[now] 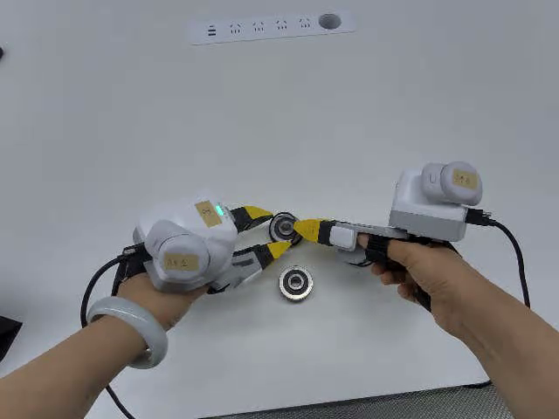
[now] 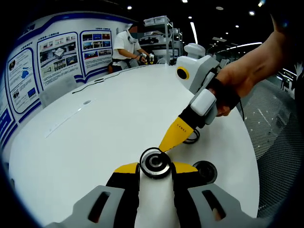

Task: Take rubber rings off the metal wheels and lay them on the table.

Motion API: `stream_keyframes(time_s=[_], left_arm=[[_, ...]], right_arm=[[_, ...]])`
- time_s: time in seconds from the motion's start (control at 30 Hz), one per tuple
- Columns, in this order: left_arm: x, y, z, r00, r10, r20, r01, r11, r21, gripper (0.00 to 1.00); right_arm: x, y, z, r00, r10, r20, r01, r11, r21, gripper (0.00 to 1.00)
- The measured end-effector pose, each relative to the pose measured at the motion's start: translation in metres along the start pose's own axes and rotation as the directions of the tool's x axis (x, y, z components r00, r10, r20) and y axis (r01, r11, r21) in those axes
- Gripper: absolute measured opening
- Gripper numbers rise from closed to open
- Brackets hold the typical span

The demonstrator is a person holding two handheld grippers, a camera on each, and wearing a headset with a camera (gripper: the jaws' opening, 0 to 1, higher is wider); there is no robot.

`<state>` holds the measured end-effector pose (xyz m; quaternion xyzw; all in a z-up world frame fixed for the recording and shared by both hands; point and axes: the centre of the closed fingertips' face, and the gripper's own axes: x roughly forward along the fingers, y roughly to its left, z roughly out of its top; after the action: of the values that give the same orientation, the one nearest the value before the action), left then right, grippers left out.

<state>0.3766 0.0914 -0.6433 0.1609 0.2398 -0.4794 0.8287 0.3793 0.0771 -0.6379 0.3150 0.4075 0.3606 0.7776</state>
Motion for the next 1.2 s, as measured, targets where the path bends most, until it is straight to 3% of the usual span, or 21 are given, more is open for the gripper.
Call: stream_keyframes(time_s=[0.33, 0.6, 0.9, 1.0, 1.2], left_arm=[[-0.012, 0.01, -0.007, 0.9994, 0.035, 0.0, -0.035, 0.999, -0.023, 0.36], [-0.023, 0.01, -0.014, 0.9988, 0.049, -0.002, -0.049, 0.998, -0.031, 0.41], [-0.032, 0.011, -0.016, 0.9979, 0.064, 0.002, -0.064, 0.997, -0.046, 0.46], [-0.035, 0.012, -0.018, 0.9973, 0.073, -0.002, -0.073, 0.996, -0.05, 0.48], [-0.04, 0.01, -0.023, 0.997, 0.077, -0.007, -0.078, 0.995, -0.059, 0.49]], right_arm=[[-0.002, 0.012, 0.001, 0.9997, 0.024, 0.005, -0.024, 1.0, -0.005, 0.02], [-0.006, 0.027, -0.004, 0.9988, 0.048, 0.008, -0.048, 0.999, -0.008, 0.02], [-0.018, 0.034, -0.002, 0.9975, 0.06, 0.037, -0.059, 0.998, -0.005, 0.02], [-0.029, 0.029, -0.003, 0.9976, 0.044, 0.053, -0.045, 0.999, 0.002, 0.02], [-0.059, 0.0, -0.004, 0.9949, -0.031, 0.096, 0.027, 0.999, 0.046, 0.02]])
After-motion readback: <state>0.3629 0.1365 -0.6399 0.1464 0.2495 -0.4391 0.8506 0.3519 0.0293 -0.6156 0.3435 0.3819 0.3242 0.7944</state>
